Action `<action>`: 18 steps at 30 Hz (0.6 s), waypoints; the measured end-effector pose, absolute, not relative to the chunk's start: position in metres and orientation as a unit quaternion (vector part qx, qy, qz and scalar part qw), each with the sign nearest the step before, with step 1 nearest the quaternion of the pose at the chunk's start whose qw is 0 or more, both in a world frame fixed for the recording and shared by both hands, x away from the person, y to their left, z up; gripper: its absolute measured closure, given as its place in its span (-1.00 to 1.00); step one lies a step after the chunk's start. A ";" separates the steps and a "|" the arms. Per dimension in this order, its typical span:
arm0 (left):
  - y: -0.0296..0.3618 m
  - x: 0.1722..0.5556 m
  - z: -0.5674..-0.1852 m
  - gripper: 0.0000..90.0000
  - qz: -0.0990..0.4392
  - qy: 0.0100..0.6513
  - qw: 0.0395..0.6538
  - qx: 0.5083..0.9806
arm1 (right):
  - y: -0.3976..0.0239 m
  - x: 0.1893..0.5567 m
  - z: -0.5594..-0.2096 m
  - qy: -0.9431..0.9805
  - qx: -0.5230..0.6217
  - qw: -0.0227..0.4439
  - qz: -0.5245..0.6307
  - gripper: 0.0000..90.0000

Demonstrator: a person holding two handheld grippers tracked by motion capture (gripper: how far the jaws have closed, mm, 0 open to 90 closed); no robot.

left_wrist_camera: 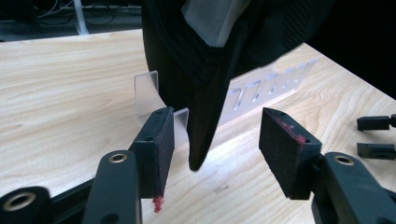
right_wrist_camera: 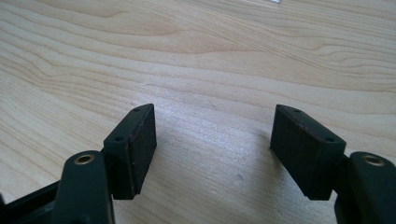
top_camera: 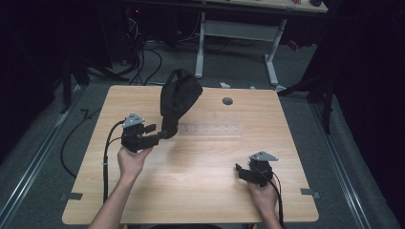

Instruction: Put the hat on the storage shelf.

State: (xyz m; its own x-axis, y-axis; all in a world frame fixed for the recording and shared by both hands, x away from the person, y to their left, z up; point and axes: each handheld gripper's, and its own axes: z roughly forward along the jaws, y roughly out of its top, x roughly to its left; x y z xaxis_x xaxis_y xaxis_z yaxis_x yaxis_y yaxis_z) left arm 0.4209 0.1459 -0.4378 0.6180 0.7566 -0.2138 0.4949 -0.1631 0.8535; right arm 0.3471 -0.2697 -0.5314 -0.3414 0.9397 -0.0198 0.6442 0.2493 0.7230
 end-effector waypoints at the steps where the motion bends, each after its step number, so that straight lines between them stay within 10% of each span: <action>1: 0.147 0.419 -0.438 -0.02 0.131 0.417 0.493 0.752 | -0.270 0.347 -0.531 0.755 0.524 0.233 0.317 -0.30; 18: 0.159 0.390 -0.456 -0.12 0.115 0.425 0.481 0.759 | -0.270 0.347 -0.531 0.755 0.524 0.233 0.317 -0.30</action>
